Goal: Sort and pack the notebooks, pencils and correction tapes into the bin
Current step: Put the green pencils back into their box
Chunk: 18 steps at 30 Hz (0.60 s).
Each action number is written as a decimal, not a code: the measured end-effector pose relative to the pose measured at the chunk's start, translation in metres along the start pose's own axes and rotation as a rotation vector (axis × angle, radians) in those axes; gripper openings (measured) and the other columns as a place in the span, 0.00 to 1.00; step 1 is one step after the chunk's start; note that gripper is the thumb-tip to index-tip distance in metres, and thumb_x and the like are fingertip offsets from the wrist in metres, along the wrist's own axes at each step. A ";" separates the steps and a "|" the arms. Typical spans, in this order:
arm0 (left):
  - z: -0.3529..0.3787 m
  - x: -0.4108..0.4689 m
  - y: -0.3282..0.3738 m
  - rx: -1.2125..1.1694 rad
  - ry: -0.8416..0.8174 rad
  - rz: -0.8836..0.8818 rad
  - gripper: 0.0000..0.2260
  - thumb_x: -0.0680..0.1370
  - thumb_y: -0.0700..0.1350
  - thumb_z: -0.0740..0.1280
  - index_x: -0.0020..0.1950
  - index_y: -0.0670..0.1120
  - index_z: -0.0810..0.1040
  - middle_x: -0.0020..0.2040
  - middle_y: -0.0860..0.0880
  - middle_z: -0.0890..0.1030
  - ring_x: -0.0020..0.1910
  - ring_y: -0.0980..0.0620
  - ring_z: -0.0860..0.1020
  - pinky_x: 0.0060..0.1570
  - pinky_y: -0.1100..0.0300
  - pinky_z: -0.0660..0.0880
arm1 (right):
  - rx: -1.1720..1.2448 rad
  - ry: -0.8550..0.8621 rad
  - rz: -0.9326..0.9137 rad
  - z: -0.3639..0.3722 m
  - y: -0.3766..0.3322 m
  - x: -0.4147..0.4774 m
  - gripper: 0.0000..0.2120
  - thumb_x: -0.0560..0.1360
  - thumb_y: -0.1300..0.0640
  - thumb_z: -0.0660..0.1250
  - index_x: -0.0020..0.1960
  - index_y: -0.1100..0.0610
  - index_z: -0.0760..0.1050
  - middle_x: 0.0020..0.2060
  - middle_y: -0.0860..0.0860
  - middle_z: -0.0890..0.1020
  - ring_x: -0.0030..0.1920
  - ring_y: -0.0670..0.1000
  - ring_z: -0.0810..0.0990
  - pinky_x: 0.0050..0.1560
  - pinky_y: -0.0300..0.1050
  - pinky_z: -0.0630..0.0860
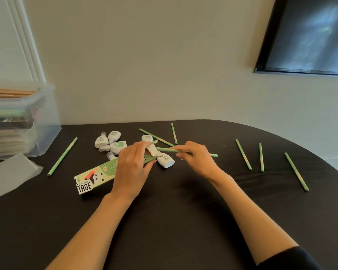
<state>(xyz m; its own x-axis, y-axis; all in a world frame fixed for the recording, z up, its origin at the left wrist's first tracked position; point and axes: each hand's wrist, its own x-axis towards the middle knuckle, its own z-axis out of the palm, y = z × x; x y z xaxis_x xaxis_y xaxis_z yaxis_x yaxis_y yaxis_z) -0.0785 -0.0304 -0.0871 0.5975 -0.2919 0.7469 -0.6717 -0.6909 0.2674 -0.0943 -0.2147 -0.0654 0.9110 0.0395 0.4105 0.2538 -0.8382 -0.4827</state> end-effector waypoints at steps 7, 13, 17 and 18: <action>-0.013 -0.010 -0.002 0.062 -0.038 0.107 0.23 0.58 0.38 0.81 0.51 0.38 0.79 0.45 0.42 0.81 0.44 0.41 0.80 0.47 0.48 0.76 | -0.488 0.229 -0.428 0.018 -0.037 0.003 0.10 0.63 0.70 0.75 0.40 0.58 0.81 0.27 0.50 0.76 0.29 0.53 0.73 0.46 0.45 0.70; -0.021 -0.016 -0.002 -0.001 -0.041 0.055 0.22 0.62 0.39 0.79 0.53 0.38 0.78 0.48 0.42 0.81 0.48 0.41 0.80 0.49 0.48 0.75 | -0.572 0.525 -0.156 0.024 -0.051 0.007 0.19 0.58 0.56 0.78 0.46 0.62 0.78 0.35 0.54 0.80 0.39 0.57 0.80 0.61 0.64 0.67; -0.023 -0.018 -0.001 -0.018 -0.042 0.029 0.22 0.63 0.39 0.78 0.54 0.39 0.78 0.49 0.42 0.80 0.49 0.42 0.79 0.50 0.49 0.74 | -0.428 0.359 0.100 0.028 -0.052 0.008 0.31 0.66 0.47 0.73 0.65 0.58 0.70 0.57 0.58 0.73 0.63 0.61 0.69 0.69 0.63 0.54; -0.024 -0.018 -0.002 -0.026 -0.037 0.016 0.22 0.64 0.39 0.78 0.55 0.39 0.78 0.49 0.42 0.80 0.50 0.42 0.79 0.50 0.49 0.74 | -0.328 0.300 0.113 0.031 -0.052 0.007 0.31 0.68 0.49 0.72 0.67 0.57 0.67 0.59 0.57 0.71 0.63 0.58 0.68 0.69 0.58 0.57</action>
<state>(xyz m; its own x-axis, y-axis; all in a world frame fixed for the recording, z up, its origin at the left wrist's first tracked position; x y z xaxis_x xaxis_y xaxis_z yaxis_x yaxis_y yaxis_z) -0.0983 -0.0078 -0.0864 0.6019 -0.3273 0.7284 -0.6921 -0.6688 0.2713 -0.0909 -0.1536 -0.0613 0.7803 -0.1807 0.5987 -0.0016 -0.9579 -0.2870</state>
